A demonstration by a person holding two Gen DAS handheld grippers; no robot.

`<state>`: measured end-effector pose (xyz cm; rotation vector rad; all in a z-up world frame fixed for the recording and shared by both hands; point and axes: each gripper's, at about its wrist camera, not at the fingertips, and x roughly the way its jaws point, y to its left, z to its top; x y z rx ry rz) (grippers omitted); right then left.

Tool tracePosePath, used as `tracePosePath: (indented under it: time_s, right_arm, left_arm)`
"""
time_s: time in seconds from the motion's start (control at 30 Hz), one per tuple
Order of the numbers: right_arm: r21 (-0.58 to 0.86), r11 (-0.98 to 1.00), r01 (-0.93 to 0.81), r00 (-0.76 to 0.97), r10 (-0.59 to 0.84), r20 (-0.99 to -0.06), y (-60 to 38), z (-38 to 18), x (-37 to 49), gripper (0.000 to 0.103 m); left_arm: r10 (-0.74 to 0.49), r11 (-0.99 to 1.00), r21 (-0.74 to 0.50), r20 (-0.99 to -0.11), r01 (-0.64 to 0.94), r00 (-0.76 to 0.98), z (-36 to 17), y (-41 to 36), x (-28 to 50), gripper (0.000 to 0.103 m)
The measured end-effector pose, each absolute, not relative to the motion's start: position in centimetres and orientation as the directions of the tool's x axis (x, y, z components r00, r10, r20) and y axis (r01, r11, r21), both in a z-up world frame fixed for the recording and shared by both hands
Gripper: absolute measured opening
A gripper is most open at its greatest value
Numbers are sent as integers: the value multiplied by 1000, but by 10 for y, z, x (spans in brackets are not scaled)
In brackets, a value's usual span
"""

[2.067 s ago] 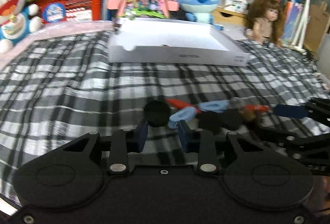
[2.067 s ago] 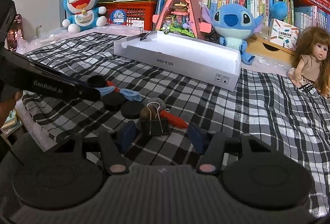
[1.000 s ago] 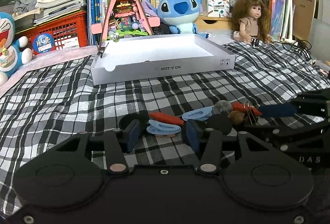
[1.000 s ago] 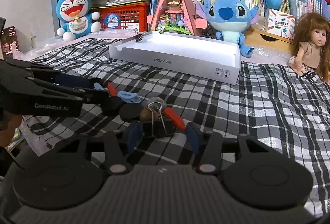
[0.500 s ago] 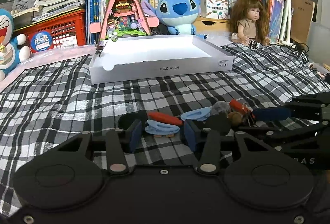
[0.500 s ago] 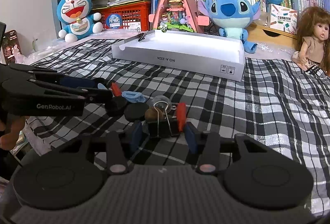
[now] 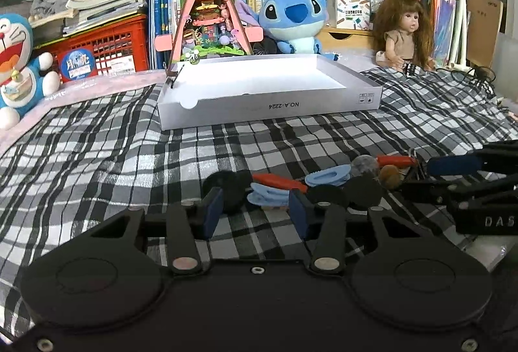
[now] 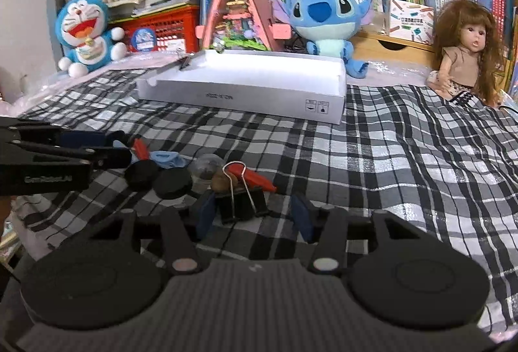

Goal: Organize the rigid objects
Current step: 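Grasp a light-blue hair clip with the left tool while the right tool grasps the binder clip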

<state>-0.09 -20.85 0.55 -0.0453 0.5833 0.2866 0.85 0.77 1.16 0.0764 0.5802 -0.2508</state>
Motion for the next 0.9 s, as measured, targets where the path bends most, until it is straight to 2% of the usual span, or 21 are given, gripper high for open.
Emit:
tracePosePath:
  time_s: [0.1,0.37,0.43,0.47,0.53,0.57,0.6,0.73,0.83,0.9]
  right_arm:
    - [21,951,-309,792,270,-548,-204,6,-5,66]
    - [4,954,-300,793,252,-554,-196,1,3,66]
    - [3,952,-306,792,257,-554,-196,2,2,51]
    - [1,951,-309,791,258,-555,-195,2,1,49]
    - [2,951,-308,793,258,-552,-195,3,0,38]
    - [6,952,-305,793,257,-552,-195,4,0,37]
    - [11,954,-301,794,257,-551,-196,5,0,37]
    - [34,956,-291,796,261,-546,-199,10,-2,36]
    - [30,956,-290,802,260,-538,-200,14,-4,36]
    - [30,957,-289,803,259,-537,-201,14,-4,36]
  left_arm:
    - [-234,962,-13,-550,272,802,12,7,7,43]
    - [-206,954,80,-523,288,827,3,-9,5,42]
    - [-218,948,85,-524,305,823,-1,-13,2,40]
    - [-230,948,71,-519,310,823,-2,-14,0,33]
    - [-242,946,62,-518,318,821,-2,-15,-1,24]
    - [-244,945,60,-519,320,819,-1,-16,-1,13]
    - [-244,947,55,-520,318,818,1,-17,-2,10]
    - [-251,947,46,-511,318,822,7,-16,-3,10]
    - [-247,943,77,-491,325,835,9,-18,-3,15]
    - [-224,943,107,-494,315,840,7,-21,-2,39]
